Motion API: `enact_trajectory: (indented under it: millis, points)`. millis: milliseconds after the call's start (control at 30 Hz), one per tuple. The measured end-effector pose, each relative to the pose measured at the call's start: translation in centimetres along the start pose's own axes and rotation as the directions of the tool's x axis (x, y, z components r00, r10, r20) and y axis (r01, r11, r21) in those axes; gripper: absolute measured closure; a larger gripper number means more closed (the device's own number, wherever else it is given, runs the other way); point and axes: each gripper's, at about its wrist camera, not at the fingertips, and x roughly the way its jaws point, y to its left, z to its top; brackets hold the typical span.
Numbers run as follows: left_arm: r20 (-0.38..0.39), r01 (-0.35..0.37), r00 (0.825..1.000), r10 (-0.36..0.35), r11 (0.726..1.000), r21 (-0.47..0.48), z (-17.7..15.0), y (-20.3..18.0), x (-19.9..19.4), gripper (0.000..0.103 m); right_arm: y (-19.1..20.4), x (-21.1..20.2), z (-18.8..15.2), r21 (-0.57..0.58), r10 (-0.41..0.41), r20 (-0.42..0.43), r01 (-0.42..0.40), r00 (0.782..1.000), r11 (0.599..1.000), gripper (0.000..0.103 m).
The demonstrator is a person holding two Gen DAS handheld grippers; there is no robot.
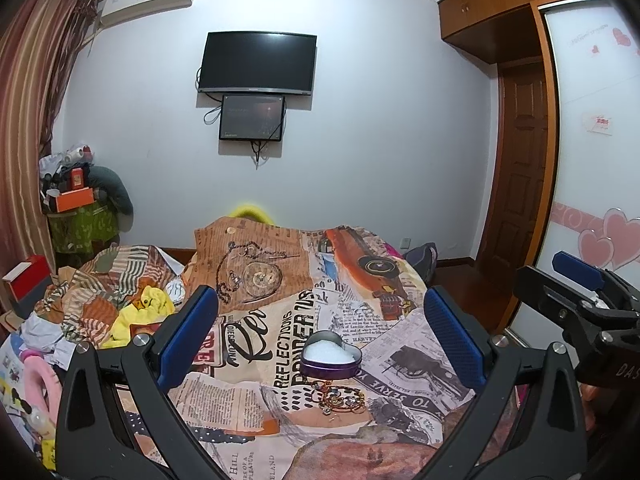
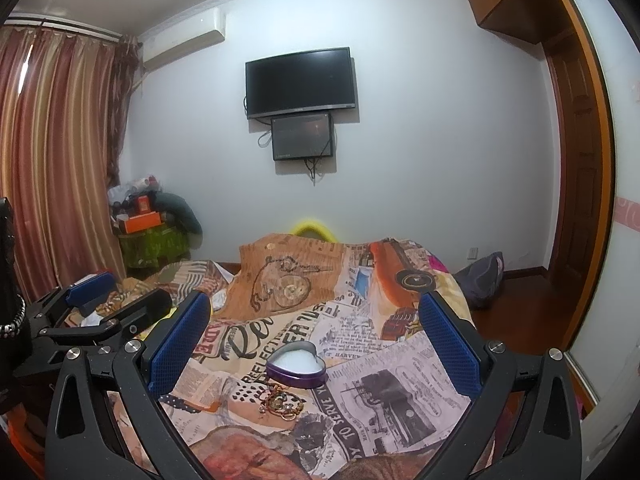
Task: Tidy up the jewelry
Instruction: 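Move the right tool down to a silver stone ring beside the tin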
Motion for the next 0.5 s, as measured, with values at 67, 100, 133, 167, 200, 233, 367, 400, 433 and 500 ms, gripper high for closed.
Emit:
enact_trajectory:
  millis: [67,100,133,167,200,233,367,400,433,500]
  points:
    - [-0.015,-0.006,1.0,0.006,1.0,-0.002,-0.2,0.2,0.8,0.0,-0.3,0.7,-0.2,0.003,-0.001,-0.017,0.001,1.0,1.0,0.0]
    - [-0.024,-0.011,1.0,0.011,1.0,-0.003,-0.3,0.4,1.2,0.0,-0.3,1.0,-0.2,0.005,-0.002,-0.026,0.002,1.0,1.0,0.0]
    - [-0.039,-0.018,0.999,0.018,1.0,-0.004,-0.4,0.6,1.8,0.0,-0.5,1.4,-0.4,0.007,-0.003,-0.036,0.003,0.999,1.0,0.0]
    - [-0.05,-0.023,0.999,0.023,1.0,-0.006,-0.6,0.7,2.3,0.0,-0.6,1.9,-0.6,0.009,-0.006,-0.05,0.007,0.999,1.0,0.0]
    - [-0.062,-0.027,0.998,0.027,1.0,-0.008,-0.9,0.9,2.7,0.0,-0.8,2.3,-0.8,0.01,-0.009,-0.063,0.009,0.998,1.0,0.0]
    - [-0.084,-0.035,0.996,0.033,0.999,-0.012,-1.2,1.2,3.5,0.0,-1.0,2.9,-1.0,0.01,-0.013,-0.081,0.014,0.997,1.0,0.0]
    - [-0.172,-0.058,0.984,0.053,0.998,-0.026,-2.6,2.4,6.2,0.0,-2.0,5.3,-2.4,0.01,-0.023,-0.161,0.025,0.987,1.0,0.0]
    - [-0.195,-0.06,0.979,0.052,0.998,-0.031,-3.1,2.6,6.8,0.0,-2.2,6.0,-2.9,0.01,-0.025,-0.186,0.028,0.982,1.0,0.0]
    - [-0.229,-0.06,0.972,0.05,0.998,-0.036,-3.8,2.9,7.8,0.0,-2.3,6.3,-3.2,0.01,-0.025,-0.202,0.028,0.979,1.0,0.0]
    - [-0.276,-0.071,0.959,0.059,0.997,-0.032,-4.9,3.3,9.0,0.0,-2.6,7.4,-4.0,0.011,-0.024,-0.249,0.027,0.968,1.0,0.0]
